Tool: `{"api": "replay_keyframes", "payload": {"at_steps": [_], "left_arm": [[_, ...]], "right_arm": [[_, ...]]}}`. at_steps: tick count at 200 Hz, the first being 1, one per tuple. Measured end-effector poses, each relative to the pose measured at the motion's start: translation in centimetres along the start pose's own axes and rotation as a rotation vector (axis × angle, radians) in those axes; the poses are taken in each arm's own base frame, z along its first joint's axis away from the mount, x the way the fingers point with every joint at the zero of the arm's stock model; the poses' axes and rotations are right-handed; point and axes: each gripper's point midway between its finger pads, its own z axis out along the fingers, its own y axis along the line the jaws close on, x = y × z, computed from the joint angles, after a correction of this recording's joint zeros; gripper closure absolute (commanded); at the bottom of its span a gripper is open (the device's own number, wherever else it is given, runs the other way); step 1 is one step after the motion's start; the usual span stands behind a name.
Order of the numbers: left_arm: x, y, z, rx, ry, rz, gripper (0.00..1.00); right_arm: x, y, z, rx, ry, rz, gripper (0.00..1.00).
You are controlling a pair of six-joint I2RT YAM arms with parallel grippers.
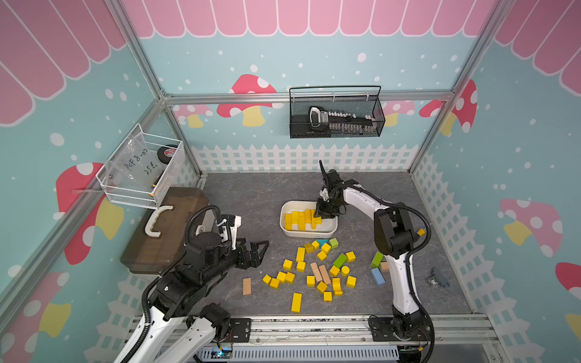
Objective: Pick out the yellow building blocks
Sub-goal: Place the building block in the storage box.
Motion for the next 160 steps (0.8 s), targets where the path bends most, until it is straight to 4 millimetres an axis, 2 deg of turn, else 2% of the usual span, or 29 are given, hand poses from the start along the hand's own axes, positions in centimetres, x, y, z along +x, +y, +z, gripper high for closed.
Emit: {"api": "replay_keyframes", "payload": {"at_steps": [98,132,160], "left_arm": [[0.0,0.0,0.0,0.000,0.000,0.000,0.01],[0.0,0.0,0.0,0.000,0.000,0.000,0.01],[0.0,0.0,0.0,-0.001,0.001,0.000,0.01]], "right_arm": [[-0.6,0.1,-0.2,-0.013,-0.022,0.004,0.60],[-1.3,0.2,-1.4,-0.025,-0.052,0.003,0.57],[-1.2,0.8,-3.4,-0.044,-0.082,-0.007,0.58]]}}
